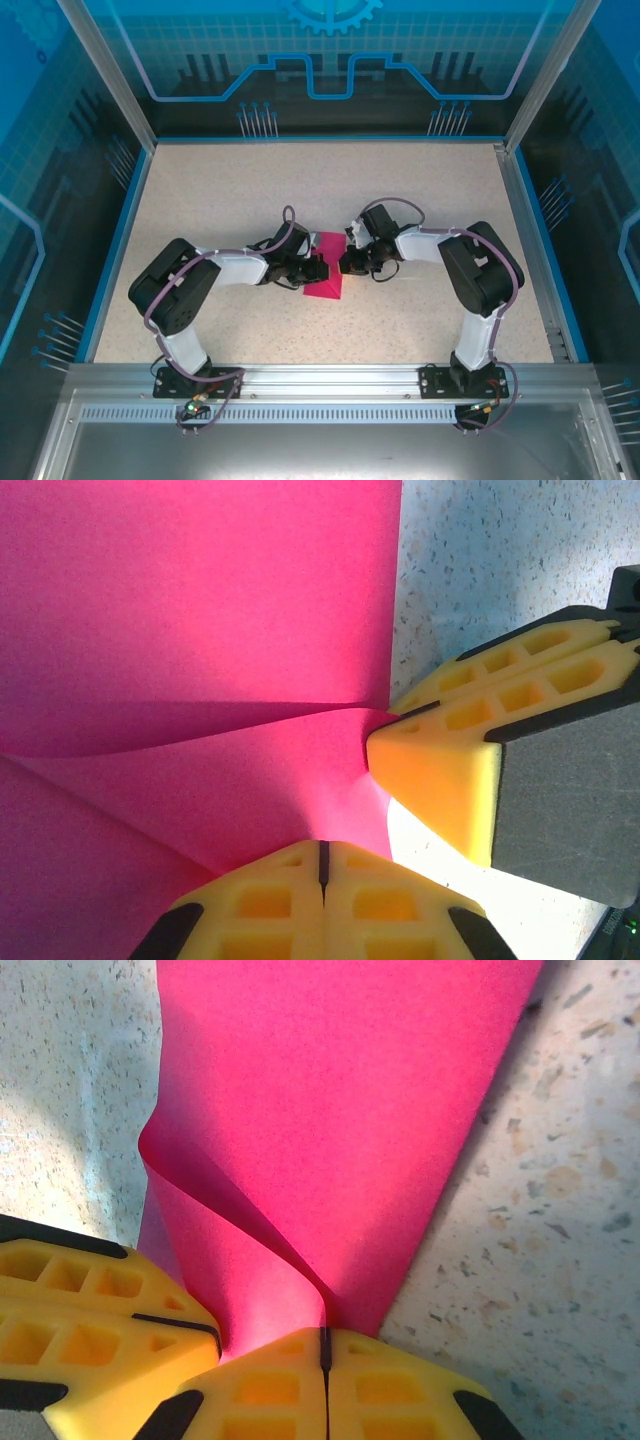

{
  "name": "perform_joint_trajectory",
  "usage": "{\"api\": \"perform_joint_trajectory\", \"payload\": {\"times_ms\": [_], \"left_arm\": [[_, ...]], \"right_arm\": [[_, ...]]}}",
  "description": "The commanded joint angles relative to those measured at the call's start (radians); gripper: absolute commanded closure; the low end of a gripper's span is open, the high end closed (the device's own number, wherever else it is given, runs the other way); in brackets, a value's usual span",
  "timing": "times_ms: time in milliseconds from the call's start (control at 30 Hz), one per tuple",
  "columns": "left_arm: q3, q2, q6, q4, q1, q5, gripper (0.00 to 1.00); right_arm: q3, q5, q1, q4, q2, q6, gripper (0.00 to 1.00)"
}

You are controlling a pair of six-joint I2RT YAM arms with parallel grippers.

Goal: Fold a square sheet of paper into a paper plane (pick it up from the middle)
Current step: Fold the triangle a second time at the center of the table.

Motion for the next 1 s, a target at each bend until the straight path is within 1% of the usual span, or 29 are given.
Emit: {"api": "perform_joint_trajectory", "payload": {"times_ms": [0,233,633,967], "left_arm": [[0.019,0.027,-0.005,-0.037,0.005,-0.019,1.0],[0.018,0.037,-0.006,-0.054,0.005,-0.029,1.0],[0.0,0.014,-0.012,-0.056,0.005,-0.042,1.0],[-0.01,-0.049,-0.01,0.021,0.005,-0.02,1.0]], "right_arm": [[0.022,0.001,-0.002,-0.009,0.022,-0.002,0.95],[0.028,0.004,-0.002,-0.015,0.014,-0.004,0.94],[0.04,-0.003,-0.001,-0.019,0.011,-0.005,0.94],[0.038,-0.009,0.005,-0.023,0.009,-0.017,0.95]]}}
